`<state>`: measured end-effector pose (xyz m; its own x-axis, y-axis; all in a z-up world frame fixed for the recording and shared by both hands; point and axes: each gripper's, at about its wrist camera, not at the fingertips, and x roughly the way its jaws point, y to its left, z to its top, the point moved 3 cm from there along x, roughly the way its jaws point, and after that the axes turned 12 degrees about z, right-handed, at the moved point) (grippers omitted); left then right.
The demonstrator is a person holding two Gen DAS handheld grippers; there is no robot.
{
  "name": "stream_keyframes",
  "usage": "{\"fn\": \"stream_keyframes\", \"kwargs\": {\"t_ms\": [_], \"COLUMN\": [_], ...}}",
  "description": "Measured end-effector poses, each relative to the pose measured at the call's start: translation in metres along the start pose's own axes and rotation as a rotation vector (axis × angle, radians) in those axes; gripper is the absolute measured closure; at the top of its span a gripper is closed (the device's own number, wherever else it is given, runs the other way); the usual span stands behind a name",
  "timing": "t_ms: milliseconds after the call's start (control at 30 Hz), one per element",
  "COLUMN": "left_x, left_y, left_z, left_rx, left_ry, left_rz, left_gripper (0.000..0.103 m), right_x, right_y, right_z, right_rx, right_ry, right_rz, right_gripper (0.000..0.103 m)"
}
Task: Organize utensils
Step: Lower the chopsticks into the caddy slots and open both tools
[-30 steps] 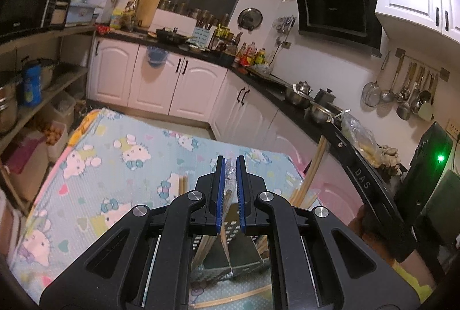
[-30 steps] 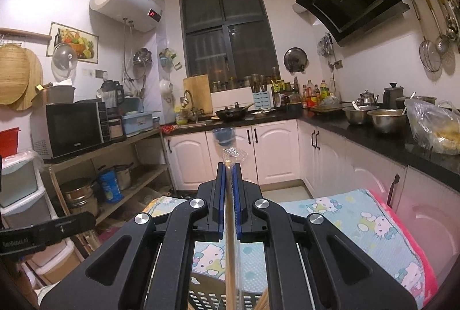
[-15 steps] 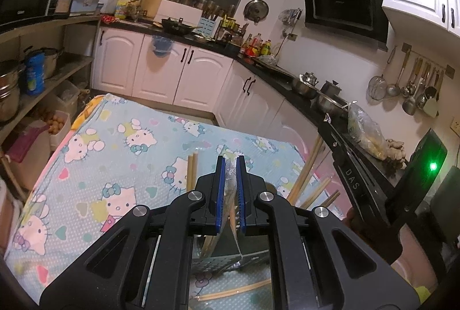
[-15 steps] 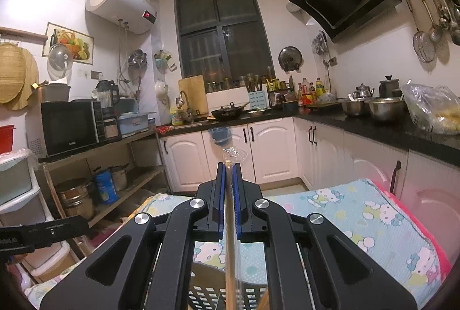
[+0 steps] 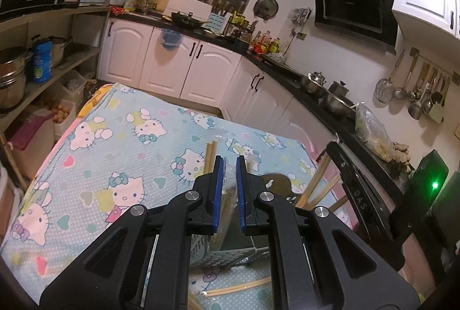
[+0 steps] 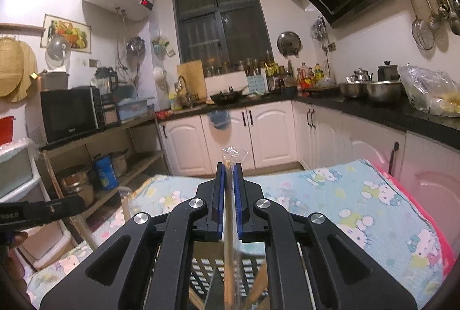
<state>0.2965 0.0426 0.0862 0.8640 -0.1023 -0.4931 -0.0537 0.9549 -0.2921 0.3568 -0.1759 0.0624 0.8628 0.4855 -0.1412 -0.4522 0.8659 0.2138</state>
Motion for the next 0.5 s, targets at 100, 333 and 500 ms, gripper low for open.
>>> {"fn": "stream_keyframes", "kwargs": {"t_ms": [100,333,500], "left_x": [0.000,-0.001,-0.003], "left_y": [0.005,0.014,0.017], "left_z": [-0.001,-0.005,-0.008], "left_rx": [-0.011,-0.026,-0.029], "left_ry": [0.005,0.015,0.026], "left_rz": [0.006,0.020,0.024], "left_gripper": [0.092,0.081,0.074], "right_x": [-0.002,-0.009,-0.015], "right_y": [0.002,0.004,0.011], "right_z": [-0.001,-0.002,-0.005], "right_rx": [0.000,0.009,-0.006], "right_ry": [0.033,0.097,0.134], "right_rz": [0.001,0.011,0.015], "right_gripper": [0.095,0.088,0.083]}}
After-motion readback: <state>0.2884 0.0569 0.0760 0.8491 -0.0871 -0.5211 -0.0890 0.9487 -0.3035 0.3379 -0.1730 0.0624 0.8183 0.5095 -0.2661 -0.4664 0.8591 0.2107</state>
